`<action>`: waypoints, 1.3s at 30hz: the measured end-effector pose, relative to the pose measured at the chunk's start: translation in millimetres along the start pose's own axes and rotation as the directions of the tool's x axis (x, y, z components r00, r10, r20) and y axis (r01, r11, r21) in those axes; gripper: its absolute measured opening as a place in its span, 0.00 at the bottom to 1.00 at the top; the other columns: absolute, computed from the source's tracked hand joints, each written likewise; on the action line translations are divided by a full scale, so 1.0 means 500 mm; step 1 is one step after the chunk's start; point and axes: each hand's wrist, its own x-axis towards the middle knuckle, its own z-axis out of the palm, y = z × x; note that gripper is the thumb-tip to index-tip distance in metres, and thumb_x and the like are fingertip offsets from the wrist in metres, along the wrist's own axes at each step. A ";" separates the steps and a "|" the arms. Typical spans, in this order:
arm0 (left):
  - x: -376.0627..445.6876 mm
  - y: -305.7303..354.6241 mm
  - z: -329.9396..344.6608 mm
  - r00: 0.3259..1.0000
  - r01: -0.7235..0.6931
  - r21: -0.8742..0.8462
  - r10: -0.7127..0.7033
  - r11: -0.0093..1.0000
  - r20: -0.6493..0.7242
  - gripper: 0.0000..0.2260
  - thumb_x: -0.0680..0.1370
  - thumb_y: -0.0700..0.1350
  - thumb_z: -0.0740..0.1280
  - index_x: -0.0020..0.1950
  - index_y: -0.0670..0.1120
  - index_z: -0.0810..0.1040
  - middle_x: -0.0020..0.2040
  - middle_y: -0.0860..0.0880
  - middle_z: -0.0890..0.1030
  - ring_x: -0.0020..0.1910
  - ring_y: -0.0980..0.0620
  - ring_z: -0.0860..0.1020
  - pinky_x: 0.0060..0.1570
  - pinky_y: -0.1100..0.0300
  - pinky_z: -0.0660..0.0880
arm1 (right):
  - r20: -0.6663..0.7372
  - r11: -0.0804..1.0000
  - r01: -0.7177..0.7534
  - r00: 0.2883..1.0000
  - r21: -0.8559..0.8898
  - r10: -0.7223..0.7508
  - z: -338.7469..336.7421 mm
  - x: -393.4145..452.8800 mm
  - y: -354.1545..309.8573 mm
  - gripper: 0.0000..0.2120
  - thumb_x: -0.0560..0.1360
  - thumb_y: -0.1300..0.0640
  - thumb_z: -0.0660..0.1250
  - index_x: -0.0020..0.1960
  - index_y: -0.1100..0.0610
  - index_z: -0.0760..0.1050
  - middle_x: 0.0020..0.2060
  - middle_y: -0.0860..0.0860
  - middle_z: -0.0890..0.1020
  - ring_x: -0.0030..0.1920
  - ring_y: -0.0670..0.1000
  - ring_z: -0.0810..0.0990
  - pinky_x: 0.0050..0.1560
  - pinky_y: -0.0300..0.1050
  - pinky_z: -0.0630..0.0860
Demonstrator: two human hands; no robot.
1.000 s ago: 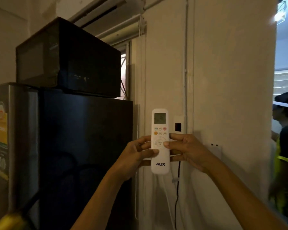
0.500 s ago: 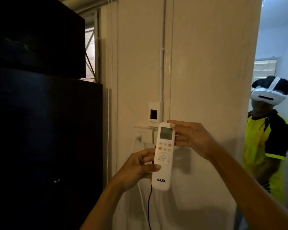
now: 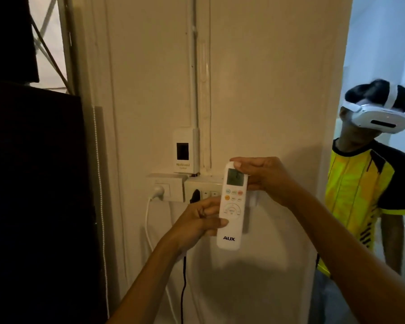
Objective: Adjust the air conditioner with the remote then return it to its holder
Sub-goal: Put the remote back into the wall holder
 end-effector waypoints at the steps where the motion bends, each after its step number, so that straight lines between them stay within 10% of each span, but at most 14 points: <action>1: 0.011 -0.007 0.001 1.000 0.006 -0.015 -0.006 1.000 0.012 0.21 0.73 0.34 0.69 0.59 0.55 0.79 0.56 0.52 0.84 0.56 0.50 0.81 0.45 0.58 0.81 | -0.003 1.000 -0.011 1.000 -0.001 0.011 -0.007 0.006 0.008 0.11 0.71 0.55 0.70 0.52 0.56 0.82 0.43 0.53 0.87 0.42 0.53 0.86 0.37 0.42 0.81; 24: 0.110 -0.057 0.076 0.991 -0.019 0.028 0.023 0.999 -0.130 0.12 0.76 0.41 0.68 0.56 0.55 0.79 0.49 0.55 0.85 0.50 0.53 0.83 0.44 0.64 0.81 | -0.222 0.984 0.020 0.973 -0.180 -0.061 -0.134 0.096 0.005 0.05 0.74 0.58 0.68 0.48 0.52 0.82 0.40 0.55 0.84 0.38 0.52 0.84 0.39 0.48 0.83; 30: 0.102 -0.094 0.127 0.870 -0.100 0.514 0.326 0.852 -0.370 0.14 0.76 0.39 0.68 0.60 0.50 0.75 0.54 0.55 0.78 0.50 0.63 0.76 0.53 0.65 0.76 | -0.314 0.979 0.081 0.939 -0.187 -0.138 -0.150 0.138 -0.068 0.09 0.75 0.59 0.67 0.53 0.59 0.80 0.38 0.51 0.83 0.36 0.47 0.84 0.31 0.39 0.81; 34: 0.118 -0.118 0.178 0.751 -0.105 0.791 0.569 0.603 -0.335 0.19 0.75 0.38 0.69 0.64 0.42 0.72 0.63 0.43 0.74 0.60 0.54 0.71 0.62 0.63 0.70 | -0.372 0.973 0.139 0.906 -0.184 -0.199 -0.138 0.164 -0.093 0.09 0.75 0.60 0.67 0.53 0.60 0.81 0.42 0.57 0.84 0.38 0.51 0.84 0.34 0.44 0.83; 39: 0.163 -0.123 0.216 0.715 0.062 0.813 0.543 0.579 -0.441 0.30 0.76 0.41 0.69 0.73 0.38 0.59 0.73 0.36 0.63 0.72 0.38 0.62 0.67 0.51 0.63 | -0.397 0.943 0.157 0.877 -0.292 -0.270 -0.127 0.181 -0.088 0.08 0.74 0.57 0.68 0.51 0.56 0.82 0.46 0.56 0.85 0.47 0.57 0.84 0.48 0.59 0.82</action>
